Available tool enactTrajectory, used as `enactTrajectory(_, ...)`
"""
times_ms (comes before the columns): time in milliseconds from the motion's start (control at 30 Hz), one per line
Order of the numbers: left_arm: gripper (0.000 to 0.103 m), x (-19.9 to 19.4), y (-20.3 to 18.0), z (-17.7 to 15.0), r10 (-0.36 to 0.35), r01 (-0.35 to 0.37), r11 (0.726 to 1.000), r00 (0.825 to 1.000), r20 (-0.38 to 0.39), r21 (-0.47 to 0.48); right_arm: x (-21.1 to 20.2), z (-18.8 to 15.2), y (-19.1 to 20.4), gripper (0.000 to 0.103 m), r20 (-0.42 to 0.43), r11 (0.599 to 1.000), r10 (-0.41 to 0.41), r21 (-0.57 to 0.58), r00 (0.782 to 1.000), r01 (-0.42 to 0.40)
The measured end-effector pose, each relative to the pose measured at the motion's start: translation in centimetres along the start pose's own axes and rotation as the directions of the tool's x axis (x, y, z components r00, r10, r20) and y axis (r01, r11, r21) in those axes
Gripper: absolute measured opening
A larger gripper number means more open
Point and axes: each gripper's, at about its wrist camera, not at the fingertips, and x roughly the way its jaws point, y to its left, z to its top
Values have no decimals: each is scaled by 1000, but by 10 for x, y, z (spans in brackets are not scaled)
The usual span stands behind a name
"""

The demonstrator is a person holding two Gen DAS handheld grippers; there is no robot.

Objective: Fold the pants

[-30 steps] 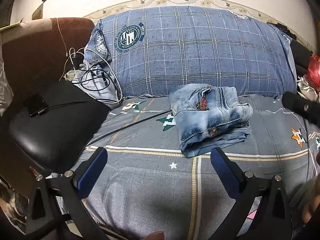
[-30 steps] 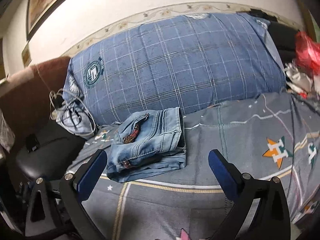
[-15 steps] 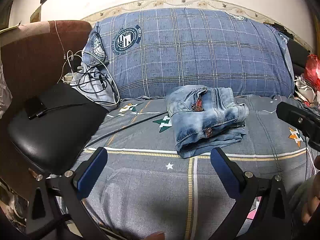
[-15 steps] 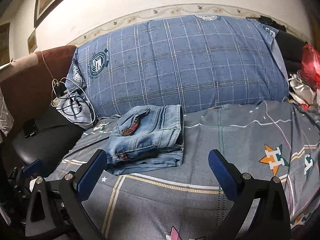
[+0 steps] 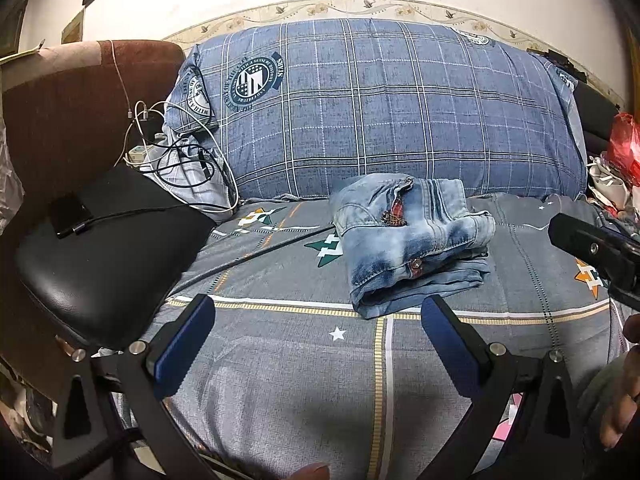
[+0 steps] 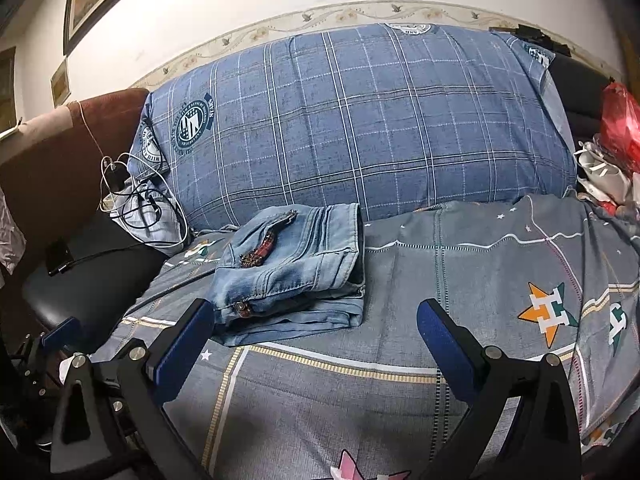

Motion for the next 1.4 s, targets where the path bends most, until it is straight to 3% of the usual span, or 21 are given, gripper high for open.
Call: enactTrajectory(1400,103,1,3,0,-20,20,1000,1000,-9,-7,13,-4,-6,102,-62,1000,-22,14,998,23)
